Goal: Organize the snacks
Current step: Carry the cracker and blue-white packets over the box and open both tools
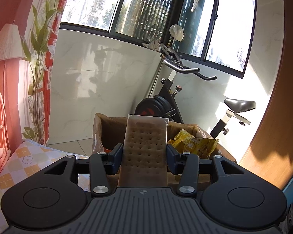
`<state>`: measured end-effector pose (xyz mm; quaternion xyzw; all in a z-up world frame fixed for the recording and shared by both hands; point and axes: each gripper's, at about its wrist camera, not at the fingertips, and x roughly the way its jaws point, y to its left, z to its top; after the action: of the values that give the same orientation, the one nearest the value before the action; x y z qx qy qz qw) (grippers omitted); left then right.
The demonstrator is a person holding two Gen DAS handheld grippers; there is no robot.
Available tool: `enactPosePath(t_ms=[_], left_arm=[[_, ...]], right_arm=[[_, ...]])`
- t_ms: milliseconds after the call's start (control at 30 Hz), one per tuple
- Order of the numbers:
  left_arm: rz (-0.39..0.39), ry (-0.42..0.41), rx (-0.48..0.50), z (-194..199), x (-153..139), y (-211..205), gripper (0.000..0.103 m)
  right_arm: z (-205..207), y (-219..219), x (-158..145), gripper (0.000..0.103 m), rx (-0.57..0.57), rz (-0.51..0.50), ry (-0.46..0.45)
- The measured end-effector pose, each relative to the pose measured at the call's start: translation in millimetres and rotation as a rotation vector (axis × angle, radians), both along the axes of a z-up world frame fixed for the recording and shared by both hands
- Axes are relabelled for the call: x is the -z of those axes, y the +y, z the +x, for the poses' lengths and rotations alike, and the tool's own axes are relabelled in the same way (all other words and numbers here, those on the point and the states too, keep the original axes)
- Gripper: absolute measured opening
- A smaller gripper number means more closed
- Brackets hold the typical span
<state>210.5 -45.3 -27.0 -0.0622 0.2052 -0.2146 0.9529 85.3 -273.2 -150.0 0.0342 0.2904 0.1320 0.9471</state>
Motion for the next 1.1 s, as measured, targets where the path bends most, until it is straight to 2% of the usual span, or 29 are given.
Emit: enactPosePath(t_ms=[233,300,433,633,733,767,800,867,967,1100], left_arm=[[-0.018,-0.011,0.014,-2,-4,-1,0.050],[-0.018,-0.015,0.016,-1,-5,-3,0.050],[-0.020,-0.018,0.017,9,-9,-9,0.050],[0.012,0.037,0.029,50,-10,-30,0.050],[0.027,0.062,0.014,63,-7,-37,0.050],[0.034,0.067,0.012,66,-6,-40,0.052],[0.036,0.071,0.014,68,-6,-42,0.060],[0.040,0.064,0.021,70,-8,-45,0.065],[0.056,0.044,0.037,63,-13,-46,0.065],[0.026,0.038,0.034,47,-16,-30,0.065]], right_arm=[[-16,-32,-79,0.048,0.064,0.003,-0.220],[-11,-34,-99,0.048,0.059,-0.001,-0.269],[30,-19,-125,0.048,-0.002,-0.040,-0.338],[112,25,-118,0.048,-0.079,-0.087,-0.323],[137,40,-106,0.049,-0.078,-0.117,-0.302],[143,44,-103,0.050,-0.078,-0.126,-0.294],[145,46,-101,0.050,-0.071,-0.131,-0.297],[144,45,-100,0.053,-0.057,-0.118,-0.303],[132,37,-104,0.056,-0.064,-0.090,-0.315],[103,21,-109,0.056,-0.085,-0.056,-0.345]])
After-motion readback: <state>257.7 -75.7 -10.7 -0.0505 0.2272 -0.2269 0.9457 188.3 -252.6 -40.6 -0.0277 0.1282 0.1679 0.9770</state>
